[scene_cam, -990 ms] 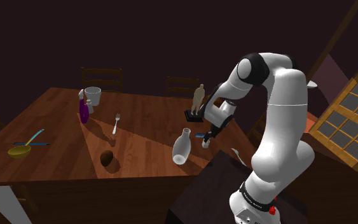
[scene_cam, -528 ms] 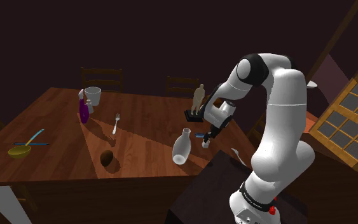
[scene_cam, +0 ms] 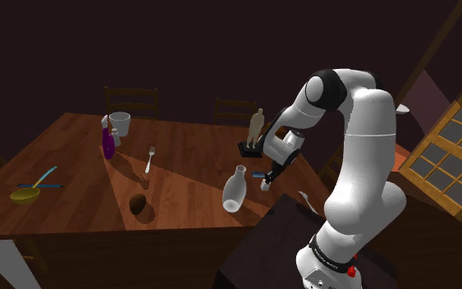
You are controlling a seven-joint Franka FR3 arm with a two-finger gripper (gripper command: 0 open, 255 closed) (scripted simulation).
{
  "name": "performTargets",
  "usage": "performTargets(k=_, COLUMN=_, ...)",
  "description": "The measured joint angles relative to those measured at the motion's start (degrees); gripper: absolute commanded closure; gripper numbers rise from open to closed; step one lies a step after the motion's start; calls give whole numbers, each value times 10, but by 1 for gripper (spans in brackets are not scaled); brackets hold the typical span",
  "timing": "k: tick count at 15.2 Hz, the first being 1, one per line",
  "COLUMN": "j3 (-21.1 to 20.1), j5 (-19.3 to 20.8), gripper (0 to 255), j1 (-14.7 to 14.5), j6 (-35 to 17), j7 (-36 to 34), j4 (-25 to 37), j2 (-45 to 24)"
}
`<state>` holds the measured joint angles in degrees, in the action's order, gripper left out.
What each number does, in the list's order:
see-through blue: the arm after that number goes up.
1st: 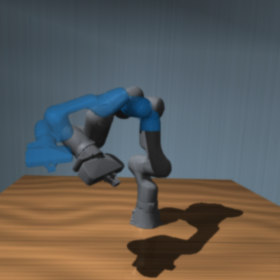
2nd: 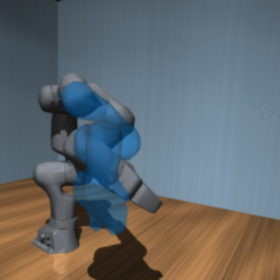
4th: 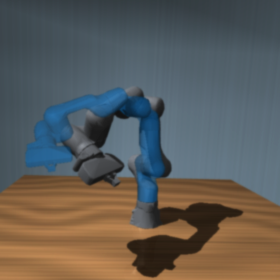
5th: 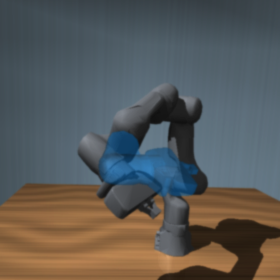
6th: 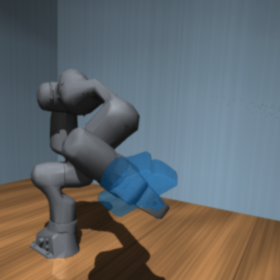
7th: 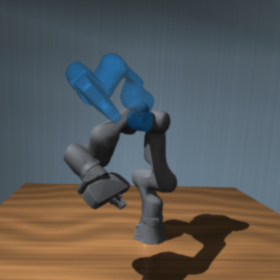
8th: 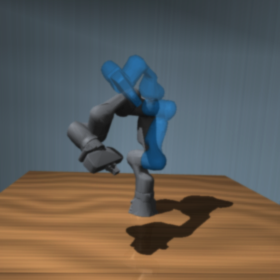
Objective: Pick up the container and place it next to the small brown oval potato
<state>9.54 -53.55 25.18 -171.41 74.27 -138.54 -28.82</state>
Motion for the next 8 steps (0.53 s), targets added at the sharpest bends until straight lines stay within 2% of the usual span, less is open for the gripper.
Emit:
performTargets(k=3, j3=5, j5=4, gripper=255, j1=-4, j6=3, j7=-4, j4=-3, j2=5)
performTargets(k=8, j3=52, j5=50, gripper=255, j1=-44, j6=27, j7=-47, j4=-24, j2=44)
